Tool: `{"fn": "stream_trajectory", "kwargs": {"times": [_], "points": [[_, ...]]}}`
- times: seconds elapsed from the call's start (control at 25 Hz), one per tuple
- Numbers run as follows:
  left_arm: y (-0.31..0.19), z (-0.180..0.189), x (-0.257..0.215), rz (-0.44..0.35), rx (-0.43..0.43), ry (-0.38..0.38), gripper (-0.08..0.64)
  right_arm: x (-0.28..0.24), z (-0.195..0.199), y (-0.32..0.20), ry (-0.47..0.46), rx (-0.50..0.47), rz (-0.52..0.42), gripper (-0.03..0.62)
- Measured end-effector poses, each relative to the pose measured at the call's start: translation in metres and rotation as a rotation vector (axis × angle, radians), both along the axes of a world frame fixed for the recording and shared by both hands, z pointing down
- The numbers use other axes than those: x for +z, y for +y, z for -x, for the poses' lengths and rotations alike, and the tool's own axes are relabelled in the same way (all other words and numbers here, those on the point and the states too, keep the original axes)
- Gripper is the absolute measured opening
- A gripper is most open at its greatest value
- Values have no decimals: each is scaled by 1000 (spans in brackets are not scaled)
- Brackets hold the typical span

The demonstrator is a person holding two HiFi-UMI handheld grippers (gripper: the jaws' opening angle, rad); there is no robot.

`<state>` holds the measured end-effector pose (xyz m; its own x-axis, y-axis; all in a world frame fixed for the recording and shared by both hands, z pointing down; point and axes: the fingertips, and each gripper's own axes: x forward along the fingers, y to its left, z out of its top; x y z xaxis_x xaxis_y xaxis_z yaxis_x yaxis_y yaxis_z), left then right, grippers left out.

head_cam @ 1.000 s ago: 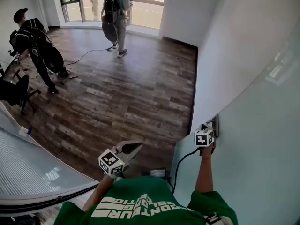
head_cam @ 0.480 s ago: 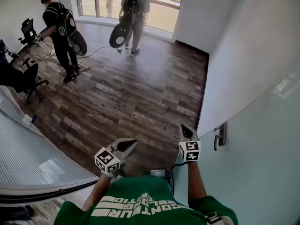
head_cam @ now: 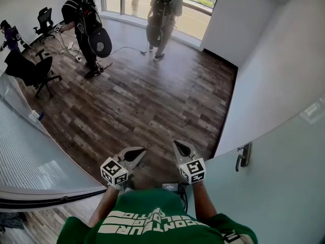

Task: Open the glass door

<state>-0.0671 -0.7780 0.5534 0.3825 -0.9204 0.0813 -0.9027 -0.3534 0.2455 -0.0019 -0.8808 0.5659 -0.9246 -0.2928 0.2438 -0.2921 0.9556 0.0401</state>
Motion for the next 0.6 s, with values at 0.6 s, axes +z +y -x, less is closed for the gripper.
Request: {"fn": "stream_trajectory", "kwargs": {"times": [0.6], "points": [[4,18,5,9,-42,13,14,8,16,21,32,-95,17,-9]]}}
